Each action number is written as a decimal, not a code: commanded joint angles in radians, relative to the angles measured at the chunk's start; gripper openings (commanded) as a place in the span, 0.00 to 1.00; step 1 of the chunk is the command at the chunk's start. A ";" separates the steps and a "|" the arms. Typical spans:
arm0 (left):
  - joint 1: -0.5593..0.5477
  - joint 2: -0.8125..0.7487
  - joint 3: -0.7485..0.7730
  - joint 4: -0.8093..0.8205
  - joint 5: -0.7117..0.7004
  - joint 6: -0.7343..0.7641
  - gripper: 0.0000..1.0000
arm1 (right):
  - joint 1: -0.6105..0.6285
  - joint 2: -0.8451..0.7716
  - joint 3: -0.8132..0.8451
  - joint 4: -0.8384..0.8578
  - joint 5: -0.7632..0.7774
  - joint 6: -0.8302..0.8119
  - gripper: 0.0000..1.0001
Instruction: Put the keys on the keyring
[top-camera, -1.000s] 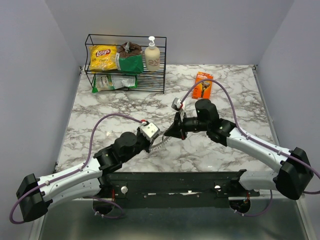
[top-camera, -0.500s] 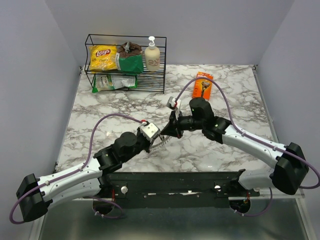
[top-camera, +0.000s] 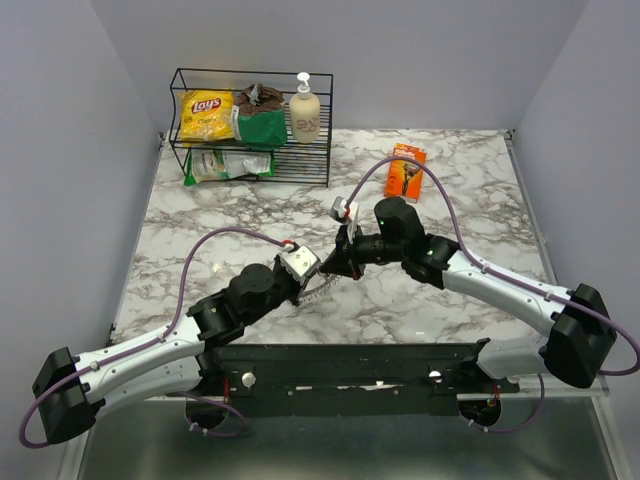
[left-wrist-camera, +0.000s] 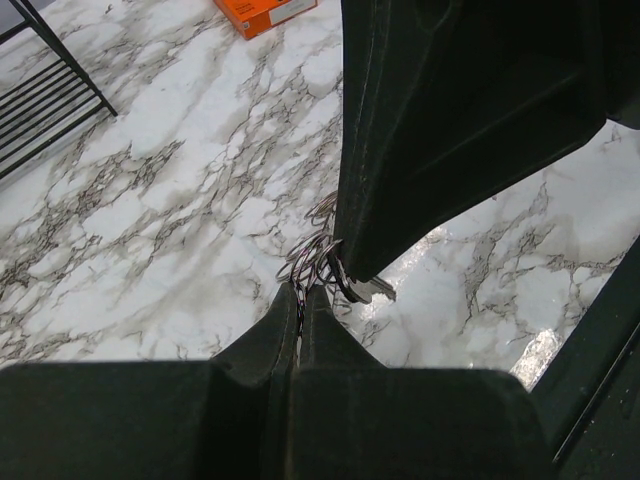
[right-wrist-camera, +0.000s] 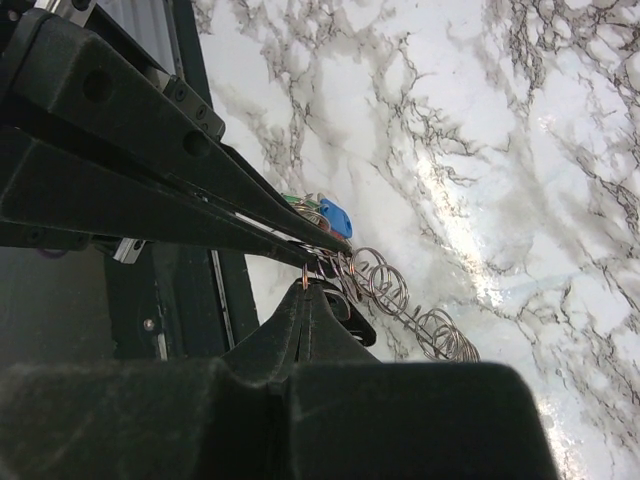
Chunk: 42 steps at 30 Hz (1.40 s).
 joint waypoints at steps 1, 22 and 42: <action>0.003 -0.023 0.008 0.043 0.000 0.007 0.00 | 0.011 -0.030 0.001 -0.011 0.016 -0.024 0.01; 0.003 -0.029 0.015 0.031 -0.003 0.007 0.00 | 0.025 0.008 -0.013 -0.024 0.041 -0.038 0.01; 0.003 -0.051 0.011 0.020 0.006 0.007 0.00 | 0.028 0.011 0.001 -0.040 0.095 -0.026 0.01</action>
